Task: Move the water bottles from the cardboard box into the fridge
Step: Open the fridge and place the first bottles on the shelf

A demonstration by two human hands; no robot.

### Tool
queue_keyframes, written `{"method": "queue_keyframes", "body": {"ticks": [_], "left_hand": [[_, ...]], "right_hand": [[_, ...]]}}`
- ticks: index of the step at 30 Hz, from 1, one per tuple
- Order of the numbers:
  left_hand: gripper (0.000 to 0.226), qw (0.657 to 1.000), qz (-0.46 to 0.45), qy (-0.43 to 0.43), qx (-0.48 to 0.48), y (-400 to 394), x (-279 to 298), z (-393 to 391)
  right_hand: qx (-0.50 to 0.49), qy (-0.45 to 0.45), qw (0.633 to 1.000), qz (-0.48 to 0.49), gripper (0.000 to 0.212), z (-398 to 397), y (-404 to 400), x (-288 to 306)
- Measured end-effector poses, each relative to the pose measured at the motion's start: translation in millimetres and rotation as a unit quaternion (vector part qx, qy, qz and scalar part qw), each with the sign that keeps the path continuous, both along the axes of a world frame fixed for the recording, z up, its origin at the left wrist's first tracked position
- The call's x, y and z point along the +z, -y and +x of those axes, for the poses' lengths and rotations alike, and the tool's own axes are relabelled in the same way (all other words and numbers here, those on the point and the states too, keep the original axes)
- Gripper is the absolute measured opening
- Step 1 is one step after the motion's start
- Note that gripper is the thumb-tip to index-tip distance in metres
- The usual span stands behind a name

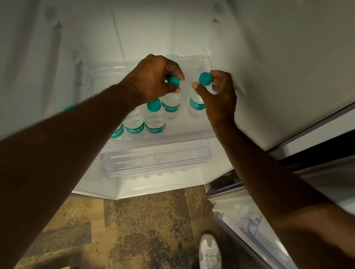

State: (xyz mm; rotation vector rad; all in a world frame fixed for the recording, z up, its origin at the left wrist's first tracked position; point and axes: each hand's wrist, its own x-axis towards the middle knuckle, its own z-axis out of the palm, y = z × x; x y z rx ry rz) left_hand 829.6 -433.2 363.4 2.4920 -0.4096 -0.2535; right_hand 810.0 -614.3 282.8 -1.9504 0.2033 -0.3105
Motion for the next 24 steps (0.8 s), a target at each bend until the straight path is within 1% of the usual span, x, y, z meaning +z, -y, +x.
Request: {"method": "queue_keyframes", "body": {"ticks": [3, 6, 9, 11, 15, 19, 22, 24], "left_hand": [[0.043, 0.997, -0.035, -0.016, 0.062, -2, -6, -2], [0.042, 0.994, -0.041, -0.018, 0.097, -1, -10, -4], [0.040, 0.991, -0.041, -0.013, 0.129, 4, -10, -5], [0.037, 0.991, -0.028, -0.009, 0.132, 7, -9, -5], [0.038, 0.995, 0.020, -0.001, 0.096, 8, -1, -6], [0.038, 0.996, 0.037, 0.005, 0.080, 9, 0, -11], [0.040, 0.995, 0.025, -0.001, 0.100, 8, -2, -13], [0.042, 0.993, 0.016, -0.009, 0.114, 8, -4, -12]], "right_hand": [[-0.034, 0.008, 0.999, -0.005, 0.047, 0, -1, -5], [-0.042, 0.005, 0.999, 0.001, 0.042, 0, -3, -7], [-0.041, 0.005, 0.999, 0.030, 0.038, -3, -3, -6], [-0.039, 0.020, 0.998, 0.051, 0.035, -9, -2, -7], [-0.022, 0.052, 0.993, 0.101, 0.031, -24, 6, -8], [0.010, 0.033, 0.992, 0.120, 0.033, -27, 7, -8], [0.064, 0.004, 0.992, 0.106, 0.028, -28, 7, -10], [0.080, -0.004, 0.992, 0.097, 0.026, -28, 7, -11]]}}
